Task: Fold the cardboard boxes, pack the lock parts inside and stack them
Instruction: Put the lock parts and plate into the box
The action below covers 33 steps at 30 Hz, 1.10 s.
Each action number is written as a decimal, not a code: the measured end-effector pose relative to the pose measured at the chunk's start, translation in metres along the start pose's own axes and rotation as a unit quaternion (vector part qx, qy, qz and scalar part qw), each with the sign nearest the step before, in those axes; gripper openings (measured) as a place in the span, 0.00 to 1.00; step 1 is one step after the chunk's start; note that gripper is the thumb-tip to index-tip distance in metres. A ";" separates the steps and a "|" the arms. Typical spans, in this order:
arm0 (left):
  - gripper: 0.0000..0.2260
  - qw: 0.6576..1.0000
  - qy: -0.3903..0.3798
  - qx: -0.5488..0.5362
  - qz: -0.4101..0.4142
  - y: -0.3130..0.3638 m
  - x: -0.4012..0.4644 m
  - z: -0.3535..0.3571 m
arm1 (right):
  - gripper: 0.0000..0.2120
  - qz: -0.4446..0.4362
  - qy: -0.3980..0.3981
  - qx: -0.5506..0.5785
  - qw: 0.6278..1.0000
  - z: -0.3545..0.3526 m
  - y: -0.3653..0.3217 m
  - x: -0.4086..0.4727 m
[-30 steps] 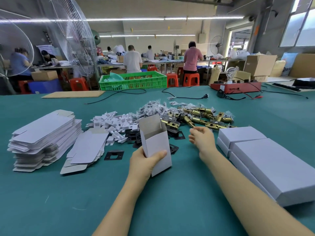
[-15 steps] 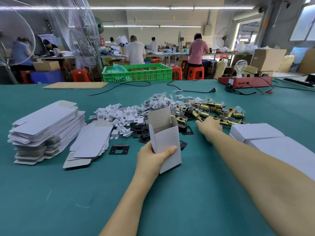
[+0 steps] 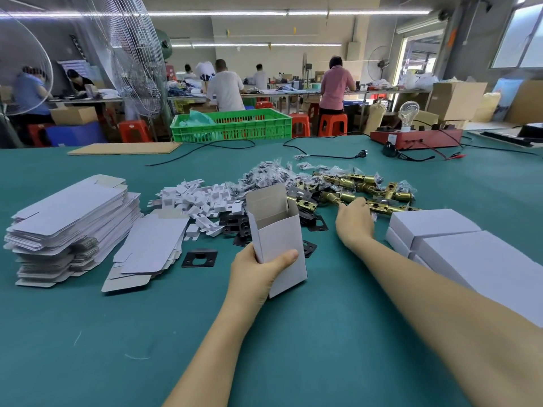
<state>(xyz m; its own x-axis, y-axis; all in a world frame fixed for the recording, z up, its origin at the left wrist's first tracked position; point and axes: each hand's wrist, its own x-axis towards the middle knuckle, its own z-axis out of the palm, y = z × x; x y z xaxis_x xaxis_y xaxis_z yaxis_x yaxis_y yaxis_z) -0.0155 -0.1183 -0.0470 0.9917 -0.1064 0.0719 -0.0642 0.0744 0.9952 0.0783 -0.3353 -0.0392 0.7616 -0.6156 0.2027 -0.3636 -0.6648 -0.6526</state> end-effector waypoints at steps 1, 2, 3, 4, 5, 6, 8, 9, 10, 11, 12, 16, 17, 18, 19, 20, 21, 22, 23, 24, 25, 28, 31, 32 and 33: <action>0.11 1.000 -0.001 0.001 0.001 0.000 0.000 0.000 | 0.15 -0.016 0.011 0.026 0.999 -0.002 0.000 -0.005; 0.11 1.000 0.000 0.001 0.001 0.000 0.000 0.000 | 0.12 -0.035 0.025 0.041 0.998 -0.004 0.000 -0.010; 0.11 1.000 0.002 0.002 0.002 0.000 0.000 0.000 | 0.09 -0.055 0.038 0.048 0.997 -0.007 0.000 -0.016; 0.11 1.000 0.004 0.005 0.002 0.000 -0.001 0.000 | 0.08 -0.077 0.048 0.050 0.995 -0.010 0.000 -0.022; 0.11 1.000 0.004 0.007 0.002 0.001 -0.001 0.000 | 0.07 -0.097 0.056 0.048 0.992 -0.013 -0.001 -0.029; 0.11 1.000 0.005 0.009 0.001 0.001 -0.001 0.000 | 0.08 -0.112 0.063 0.045 0.991 -0.016 -0.002 -0.035; 0.12 1.000 0.007 0.009 -0.001 0.002 -0.001 0.001 | 0.09 -0.125 0.073 0.044 0.989 -0.026 -0.005 -0.046; 0.12 1.000 0.008 0.008 -0.002 0.002 -0.001 0.001 | 0.10 -0.129 0.073 0.042 0.988 -0.031 -0.007 -0.051; 0.13 1.000 0.011 0.008 -0.002 0.002 -0.001 0.001 | 0.11 -0.133 0.069 0.040 0.988 -0.037 -0.008 -0.054; 0.13 1.000 0.013 0.009 -0.001 0.002 -0.001 0.002 | 0.11 -0.138 0.062 0.042 0.988 -0.043 -0.009 -0.057; 0.13 1.000 0.015 0.009 -0.001 0.002 -0.002 0.002 | 0.12 -0.145 0.054 0.049 0.987 -0.051 -0.011 -0.060; 0.13 1.000 0.005 0.010 0.009 0.002 -0.003 0.003 | 0.12 -0.225 0.007 0.037 0.974 -0.091 -0.024 -0.067; 0.13 1.000 0.000 0.011 0.013 0.002 -0.004 0.004 | 0.13 -0.257 -0.006 0.011 0.966 -0.104 -0.029 -0.068; 0.14 1.000 -0.004 0.014 0.019 0.003 -0.005 0.005 | 0.13 -0.286 -0.014 -0.012 0.958 -0.116 -0.033 -0.069; 0.15 0.999 -0.007 0.022 0.024 0.003 -0.005 0.006 | 0.13 -0.307 -0.015 -0.026 0.951 -0.128 -0.038 -0.070; 0.14 0.999 -0.008 0.033 0.029 0.004 -0.006 0.007 | 0.13 -0.325 -0.015 -0.028 0.945 -0.141 -0.041 -0.072; 0.14 0.999 -0.008 0.041 0.033 0.004 -0.007 0.008 | 0.13 -0.342 -0.014 -0.019 0.939 -0.153 -0.044 -0.074; 0.13 0.998 -0.007 0.046 0.037 0.003 -0.007 0.008 | 0.12 -0.361 -0.010 -0.002 0.932 -0.164 -0.047 -0.076; 0.13 0.998 -0.007 0.050 0.040 0.003 -0.007 0.008 | 0.12 -0.381 -0.004 0.021 0.924 -0.175 -0.049 -0.079; 0.13 0.997 -0.008 0.056 0.043 0.003 -0.007 0.008 | 0.11 -0.399 0.004 0.050 0.916 -0.184 -0.051 -0.083; 0.13 0.997 -0.010 0.064 0.047 0.003 -0.007 0.009 | 0.11 -0.414 0.010 0.081 0.907 -0.190 -0.053 -0.087; 0.14 0.994 -0.021 0.086 0.070 0.003 -0.010 0.011 | 0.10 -0.437 -0.005 0.149 0.887 -0.198 -0.060 -0.098; 0.15 0.992 -0.032 0.092 0.084 0.002 -0.012 0.012 | 0.10 -0.440 -0.047 0.161 0.882 -0.193 -0.067 -0.105; 0.15 0.991 -0.033 0.093 0.087 0.002 -0.012 0.012 | 0.10 -0.442 -0.057 0.155 0.882 -0.190 -0.068 -0.107; 0.15 0.991 -0.034 0.094 0.090 0.002 -0.012 0.012 | 0.10 -0.446 -0.063 0.145 0.881 -0.187 -0.069 -0.108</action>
<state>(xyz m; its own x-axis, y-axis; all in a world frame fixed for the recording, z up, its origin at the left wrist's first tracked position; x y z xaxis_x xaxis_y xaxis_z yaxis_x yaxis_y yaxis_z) -0.0293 -0.1285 -0.0450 0.9528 -0.1755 0.2478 -0.2656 -0.0863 0.9602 -0.0788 -0.3019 0.1206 0.7352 0.1612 0.6584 0.5477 -0.7136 -0.4368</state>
